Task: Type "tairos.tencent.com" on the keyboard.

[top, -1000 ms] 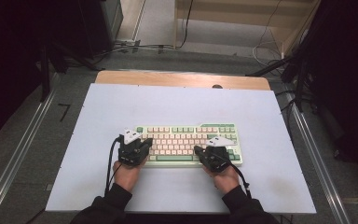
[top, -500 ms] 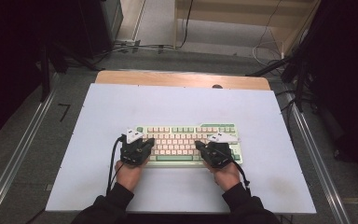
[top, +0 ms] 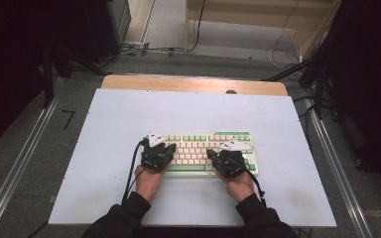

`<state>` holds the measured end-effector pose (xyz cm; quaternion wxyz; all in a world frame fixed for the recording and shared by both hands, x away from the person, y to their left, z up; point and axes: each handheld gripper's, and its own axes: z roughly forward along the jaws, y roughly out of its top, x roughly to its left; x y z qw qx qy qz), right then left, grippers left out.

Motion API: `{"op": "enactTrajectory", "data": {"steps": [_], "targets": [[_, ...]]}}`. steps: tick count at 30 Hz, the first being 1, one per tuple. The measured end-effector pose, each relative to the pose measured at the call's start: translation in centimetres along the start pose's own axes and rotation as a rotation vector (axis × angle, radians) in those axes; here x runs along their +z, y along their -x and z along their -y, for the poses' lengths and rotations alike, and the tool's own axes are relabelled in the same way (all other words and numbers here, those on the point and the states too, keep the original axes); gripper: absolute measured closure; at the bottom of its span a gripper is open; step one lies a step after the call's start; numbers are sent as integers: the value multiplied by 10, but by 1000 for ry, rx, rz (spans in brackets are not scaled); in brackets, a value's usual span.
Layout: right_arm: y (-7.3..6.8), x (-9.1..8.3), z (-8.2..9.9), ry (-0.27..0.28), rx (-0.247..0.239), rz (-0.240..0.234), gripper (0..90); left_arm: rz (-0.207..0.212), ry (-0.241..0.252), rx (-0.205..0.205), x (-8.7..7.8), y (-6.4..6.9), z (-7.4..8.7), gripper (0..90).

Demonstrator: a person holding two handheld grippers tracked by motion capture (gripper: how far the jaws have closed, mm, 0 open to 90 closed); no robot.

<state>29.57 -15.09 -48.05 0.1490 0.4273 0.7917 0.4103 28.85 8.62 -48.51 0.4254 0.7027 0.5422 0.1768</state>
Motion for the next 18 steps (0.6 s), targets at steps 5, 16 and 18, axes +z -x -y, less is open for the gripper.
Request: {"op": "enactTrajectory", "data": {"steps": [5, 16, 18], "targets": [[-1, 1, 0, -3, -3, 0, 873, 6, 0, 2, 3, 3, -2, 900], [-1, 1, 0, 2, -4, 1, 873, 9, -13, 14, 12, 8, -2, 900], [-1, 1, 0, 2, -4, 1, 873, 8, -15, 16, 13, 8, -2, 900]]}}
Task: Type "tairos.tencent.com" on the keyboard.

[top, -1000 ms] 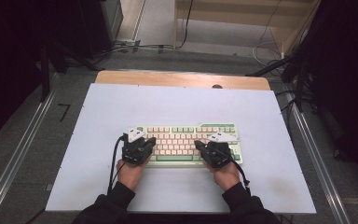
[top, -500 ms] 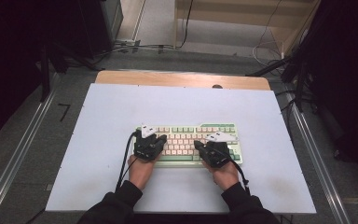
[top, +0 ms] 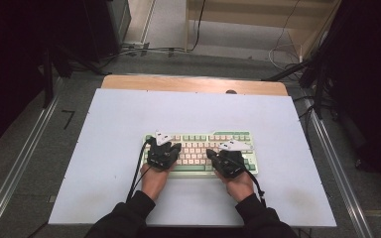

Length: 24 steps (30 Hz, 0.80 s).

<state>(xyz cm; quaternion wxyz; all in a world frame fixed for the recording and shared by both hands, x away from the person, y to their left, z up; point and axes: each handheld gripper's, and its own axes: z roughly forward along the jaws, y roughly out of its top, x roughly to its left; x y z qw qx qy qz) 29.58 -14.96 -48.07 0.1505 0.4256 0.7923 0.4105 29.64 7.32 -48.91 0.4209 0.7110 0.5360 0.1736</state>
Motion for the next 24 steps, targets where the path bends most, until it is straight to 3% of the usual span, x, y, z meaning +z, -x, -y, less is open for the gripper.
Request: {"op": "enactTrajectory", "data": {"steps": [9, 16, 24], "targets": [[0, 0, 0, 2, 0, -1, 873, 12, -13, -2, 3, 2, 0, 900], [0, -1, 0, 4, -3, -2, 873, -3, -34, 27, 6, 4, 2, 900], [-1, -1, -1, 6, 0, -2, 873, -2, 12, 22, -2, 4, -1, 900]]}}
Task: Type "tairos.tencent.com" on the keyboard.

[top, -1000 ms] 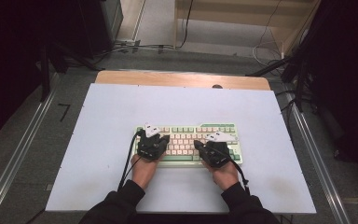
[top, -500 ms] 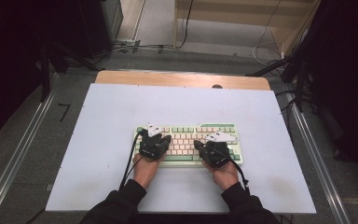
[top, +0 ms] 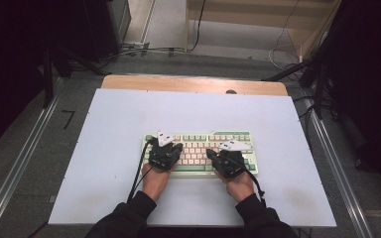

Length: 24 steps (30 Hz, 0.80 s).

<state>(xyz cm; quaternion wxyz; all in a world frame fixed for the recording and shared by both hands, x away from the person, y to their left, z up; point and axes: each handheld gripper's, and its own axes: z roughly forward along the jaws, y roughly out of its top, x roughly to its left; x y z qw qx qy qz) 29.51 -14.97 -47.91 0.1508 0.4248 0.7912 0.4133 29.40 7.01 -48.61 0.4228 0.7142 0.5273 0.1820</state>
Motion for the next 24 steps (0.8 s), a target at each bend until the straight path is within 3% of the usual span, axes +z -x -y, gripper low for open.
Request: {"op": "enactTrajectory", "data": {"steps": [24], "targets": [[-2, 0, -1, 3, -4, -7, 873, -25, 21, -49, -17, -18, 2, 900]]}}
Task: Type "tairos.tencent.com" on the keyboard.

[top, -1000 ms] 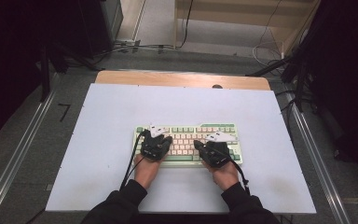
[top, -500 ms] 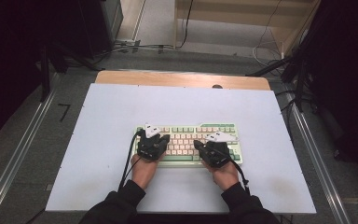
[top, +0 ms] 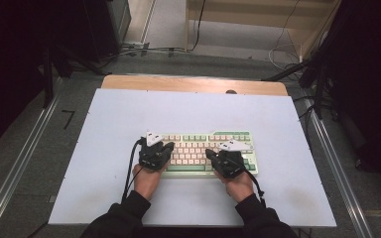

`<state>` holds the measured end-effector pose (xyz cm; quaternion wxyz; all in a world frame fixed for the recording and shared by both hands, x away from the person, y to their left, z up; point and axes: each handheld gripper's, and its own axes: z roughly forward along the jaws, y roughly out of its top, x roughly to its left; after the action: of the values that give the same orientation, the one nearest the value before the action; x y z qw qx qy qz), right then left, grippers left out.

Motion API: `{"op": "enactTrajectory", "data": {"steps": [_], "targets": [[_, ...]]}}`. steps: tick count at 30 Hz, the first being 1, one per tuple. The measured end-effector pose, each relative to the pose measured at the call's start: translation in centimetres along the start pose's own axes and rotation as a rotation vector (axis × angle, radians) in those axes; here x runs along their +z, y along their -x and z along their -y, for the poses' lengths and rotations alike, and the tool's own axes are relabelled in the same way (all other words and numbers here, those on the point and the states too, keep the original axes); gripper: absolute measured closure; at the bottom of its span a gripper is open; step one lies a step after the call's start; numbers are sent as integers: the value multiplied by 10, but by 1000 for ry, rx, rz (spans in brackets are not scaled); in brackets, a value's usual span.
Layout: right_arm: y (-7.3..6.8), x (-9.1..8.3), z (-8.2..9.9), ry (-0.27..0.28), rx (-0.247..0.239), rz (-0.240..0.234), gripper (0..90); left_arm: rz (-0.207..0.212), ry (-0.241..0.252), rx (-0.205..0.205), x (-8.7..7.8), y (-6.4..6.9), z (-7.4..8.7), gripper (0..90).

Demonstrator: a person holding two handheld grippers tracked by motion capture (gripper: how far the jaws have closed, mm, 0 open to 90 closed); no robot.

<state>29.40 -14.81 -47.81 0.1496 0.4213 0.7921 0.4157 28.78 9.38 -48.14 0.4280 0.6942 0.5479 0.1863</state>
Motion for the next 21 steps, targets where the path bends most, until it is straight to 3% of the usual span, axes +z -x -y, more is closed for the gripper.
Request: {"op": "enactTrajectory", "data": {"steps": [9, 21], "targets": [[-1, 0, 0, 0, -3, -1, 873, -30, -16, 3, 0, -7, 4, 900], [-1, 0, 0, -1, -5, -3, 873, -37, -31, 13, 4, -7, 6, 900]]}}
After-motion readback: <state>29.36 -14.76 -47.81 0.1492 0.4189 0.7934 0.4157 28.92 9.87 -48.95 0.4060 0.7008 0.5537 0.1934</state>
